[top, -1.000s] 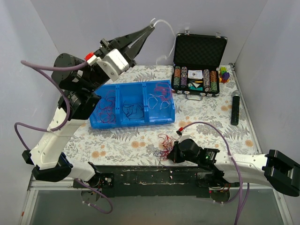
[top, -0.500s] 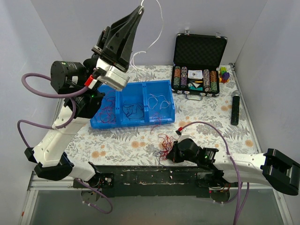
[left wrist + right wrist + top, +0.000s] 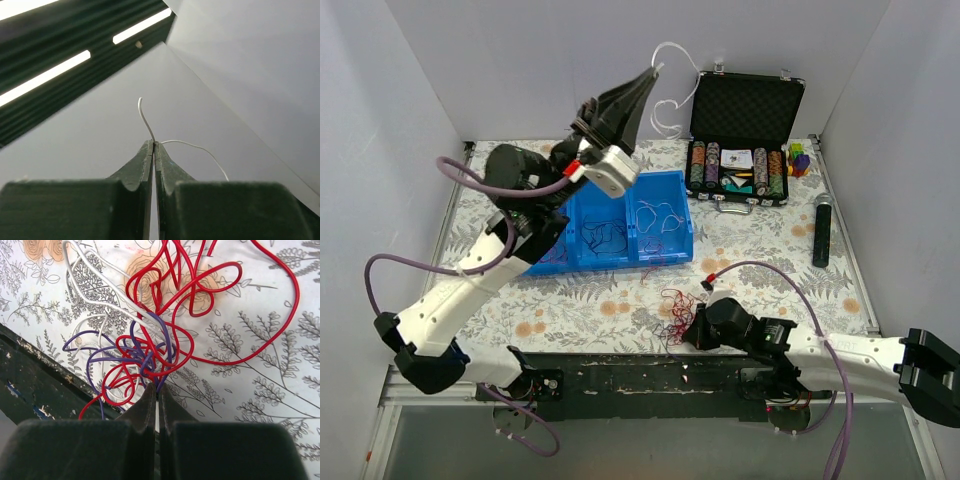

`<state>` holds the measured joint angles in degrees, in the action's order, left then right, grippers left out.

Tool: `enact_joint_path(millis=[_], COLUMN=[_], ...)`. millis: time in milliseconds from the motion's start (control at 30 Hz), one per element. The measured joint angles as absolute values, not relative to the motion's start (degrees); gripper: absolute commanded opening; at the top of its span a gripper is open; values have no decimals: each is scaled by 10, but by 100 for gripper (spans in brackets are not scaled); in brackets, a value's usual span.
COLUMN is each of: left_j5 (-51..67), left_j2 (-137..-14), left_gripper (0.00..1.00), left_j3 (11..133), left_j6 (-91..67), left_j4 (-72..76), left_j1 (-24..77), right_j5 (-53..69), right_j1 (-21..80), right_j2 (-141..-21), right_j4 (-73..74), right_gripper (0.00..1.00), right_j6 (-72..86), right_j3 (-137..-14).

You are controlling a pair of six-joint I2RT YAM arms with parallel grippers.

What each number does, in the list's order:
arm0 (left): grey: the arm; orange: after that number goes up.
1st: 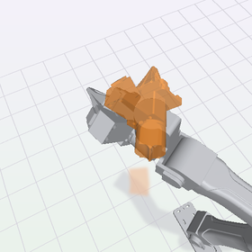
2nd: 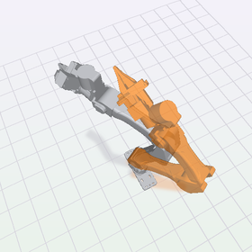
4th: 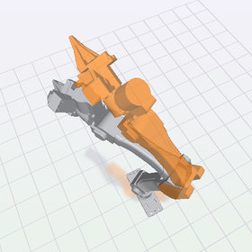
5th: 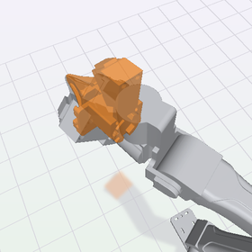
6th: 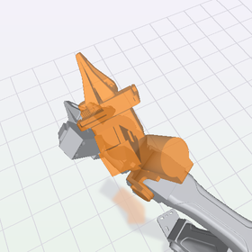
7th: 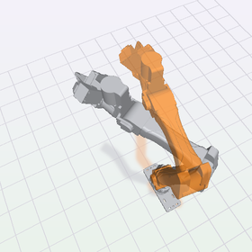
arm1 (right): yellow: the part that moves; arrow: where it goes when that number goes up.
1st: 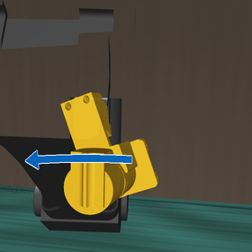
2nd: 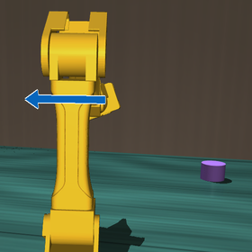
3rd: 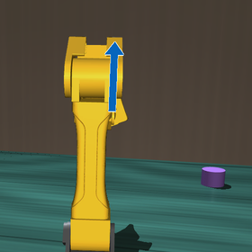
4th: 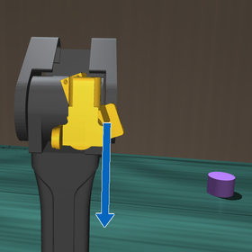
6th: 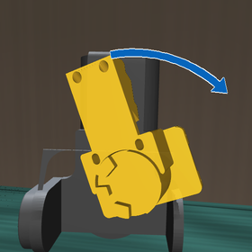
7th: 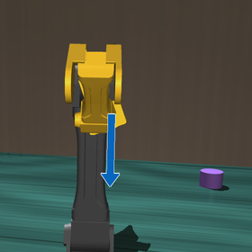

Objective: Untangle the cables

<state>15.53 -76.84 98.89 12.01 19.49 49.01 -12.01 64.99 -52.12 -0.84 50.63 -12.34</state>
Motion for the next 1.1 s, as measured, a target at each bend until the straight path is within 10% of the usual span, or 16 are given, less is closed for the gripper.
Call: enact_joint_path(millis=[333,1100], left_j5=[74,51], left_j2=[-821,-964], left_gripper=[0,0], left_j3=[771,689], left_j6=[64,-13], left_j4=[235,327], left_j1=[453,399], right_j5=[-127,-134], right_j1=[650,650], right_j2=[-488,-479], right_j4=[15,12], right_gripper=[1,1], right_j6=[507,508], right_j3=[-114,-104])
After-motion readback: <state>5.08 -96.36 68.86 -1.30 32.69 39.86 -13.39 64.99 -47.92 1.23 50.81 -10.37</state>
